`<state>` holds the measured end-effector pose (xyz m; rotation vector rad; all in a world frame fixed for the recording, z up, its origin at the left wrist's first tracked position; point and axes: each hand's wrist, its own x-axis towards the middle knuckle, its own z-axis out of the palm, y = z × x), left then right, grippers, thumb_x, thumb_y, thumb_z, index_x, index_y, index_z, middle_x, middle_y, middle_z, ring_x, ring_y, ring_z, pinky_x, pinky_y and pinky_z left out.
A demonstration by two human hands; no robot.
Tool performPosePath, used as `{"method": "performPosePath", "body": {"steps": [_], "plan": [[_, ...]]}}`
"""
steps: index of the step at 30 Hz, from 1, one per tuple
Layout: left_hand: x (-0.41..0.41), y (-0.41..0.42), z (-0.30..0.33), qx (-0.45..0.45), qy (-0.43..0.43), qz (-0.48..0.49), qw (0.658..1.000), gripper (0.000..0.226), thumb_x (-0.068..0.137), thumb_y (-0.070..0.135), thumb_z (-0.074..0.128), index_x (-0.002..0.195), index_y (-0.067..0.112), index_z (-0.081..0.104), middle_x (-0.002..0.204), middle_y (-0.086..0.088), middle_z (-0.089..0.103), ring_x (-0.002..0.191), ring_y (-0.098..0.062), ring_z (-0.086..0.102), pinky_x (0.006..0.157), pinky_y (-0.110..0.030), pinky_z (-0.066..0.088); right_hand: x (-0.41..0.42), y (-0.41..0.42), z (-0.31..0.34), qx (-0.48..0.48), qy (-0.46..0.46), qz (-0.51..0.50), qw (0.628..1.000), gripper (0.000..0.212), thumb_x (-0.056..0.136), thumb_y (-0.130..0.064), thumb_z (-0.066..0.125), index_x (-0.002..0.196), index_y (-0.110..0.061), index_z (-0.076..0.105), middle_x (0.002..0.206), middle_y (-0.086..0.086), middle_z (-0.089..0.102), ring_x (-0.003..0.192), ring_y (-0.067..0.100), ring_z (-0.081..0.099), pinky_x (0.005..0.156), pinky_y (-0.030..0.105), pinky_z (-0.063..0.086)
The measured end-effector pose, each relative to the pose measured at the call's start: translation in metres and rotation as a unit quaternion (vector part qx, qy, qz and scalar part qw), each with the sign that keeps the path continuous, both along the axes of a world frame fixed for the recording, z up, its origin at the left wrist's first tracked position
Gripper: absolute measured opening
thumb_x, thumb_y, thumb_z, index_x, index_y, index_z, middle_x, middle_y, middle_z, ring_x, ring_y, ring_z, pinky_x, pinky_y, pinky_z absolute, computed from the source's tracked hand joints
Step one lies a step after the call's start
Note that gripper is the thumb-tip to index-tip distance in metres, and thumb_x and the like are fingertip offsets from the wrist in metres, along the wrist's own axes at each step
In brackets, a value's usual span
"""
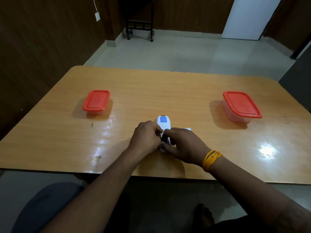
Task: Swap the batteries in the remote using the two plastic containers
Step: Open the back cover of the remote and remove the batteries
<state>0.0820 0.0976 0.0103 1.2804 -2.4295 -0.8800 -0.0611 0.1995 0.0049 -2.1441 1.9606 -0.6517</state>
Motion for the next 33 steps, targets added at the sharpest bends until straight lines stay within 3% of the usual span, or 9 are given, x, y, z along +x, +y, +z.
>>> {"method": "performPosePath", "body": {"steps": [5, 10, 15, 20, 27, 29, 33], "plan": [[0.0, -0.002, -0.002, -0.008, 0.007, -0.003, 1.0, 0.031, 0.082, 0.011, 0.072, 0.11, 0.021, 0.083, 0.105, -0.006, 0.079, 0.102, -0.027, 0.071, 0.08, -0.03, 0.052, -0.004, -0.011, 0.001, 0.077, -0.091, -0.084, 0.989, 0.013, 0.089, -0.028, 0.073, 0.091, -0.021, 0.063, 0.078, 0.0, 0.069, 0.063, 0.014, 0.058, 0.063, 0.035, 0.051], [0.001, -0.002, -0.003, -0.009, 0.024, 0.008, 1.0, 0.033, 0.085, 0.013, 0.076, 0.117, 0.02, 0.081, 0.112, -0.003, 0.079, 0.105, -0.022, 0.071, 0.083, -0.026, 0.051, -0.001, -0.012, 0.0, 0.058, -0.055, -0.171, 0.982, 0.025, 0.08, -0.035, 0.072, 0.098, -0.019, 0.067, 0.077, 0.004, 0.072, 0.075, 0.026, 0.065, 0.066, 0.04, 0.055], [0.002, 0.009, 0.001, 0.005, 0.107, 0.053, 0.993, 0.023, 0.078, 0.017, 0.086, 0.1, 0.02, 0.082, 0.087, 0.006, 0.076, 0.082, -0.009, 0.07, 0.076, -0.022, 0.052, -0.01, 0.01, 0.014, 0.043, -0.071, -0.255, 0.963, 0.022, 0.082, -0.036, 0.072, 0.092, -0.018, 0.081, 0.081, 0.001, 0.076, 0.076, 0.022, 0.068, 0.072, 0.034, 0.056], [-0.019, 0.04, 0.01, 0.04, 0.186, 0.06, 0.98, 0.012, 0.076, 0.016, 0.085, 0.085, 0.023, 0.081, 0.073, 0.011, 0.074, 0.066, -0.001, 0.069, 0.071, -0.022, 0.056, -0.044, 0.044, 0.025, 0.03, -0.122, -0.35, 0.928, 0.025, 0.074, -0.038, 0.067, 0.085, -0.02, 0.081, 0.065, 0.0, 0.073, 0.059, 0.022, 0.07, 0.065, 0.041, 0.062], [-0.09, 0.092, 0.009, 0.048, 0.138, -0.006, 0.989, 0.014, 0.078, 0.023, 0.086, 0.091, 0.018, 0.083, 0.079, 0.003, 0.079, 0.073, -0.011, 0.074, 0.078, -0.03, 0.061, -0.081, 0.086, 0.005, 0.009, -0.109, -0.425, 0.898, 0.023, 0.084, -0.038, 0.076, 0.081, -0.016, 0.081, 0.079, 0.002, 0.077, 0.073, 0.025, 0.072, 0.073, 0.04, 0.061], [-0.113, 0.099, 0.008, 0.023, 0.1, -0.019, 0.995, 0.012, 0.079, 0.024, 0.084, 0.089, 0.018, 0.084, 0.085, 0.002, 0.08, 0.083, -0.014, 0.074, 0.081, -0.03, 0.057, -0.085, 0.093, -0.004, 0.007, -0.103, -0.442, 0.891, 0.025, 0.085, -0.039, 0.077, 0.081, -0.014, 0.08, 0.082, 0.004, 0.078, 0.082, 0.027, 0.071, 0.074, 0.037, 0.058], [-0.141, 0.104, -0.001, -0.016, 0.031, -0.017, 0.999, 0.012, 0.079, 0.018, 0.075, 0.088, 0.016, 0.083, 0.092, 0.001, 0.079, 0.093, -0.017, 0.071, 0.069, -0.023, 0.041, -0.087, 0.101, -0.014, 0.018, -0.088, -0.463, 0.882, 0.03, 0.088, -0.043, 0.074, 0.083, -0.014, 0.077, 0.087, 0.008, 0.077, 0.088, 0.031, 0.07, 0.072, 0.035, 0.054]]}}
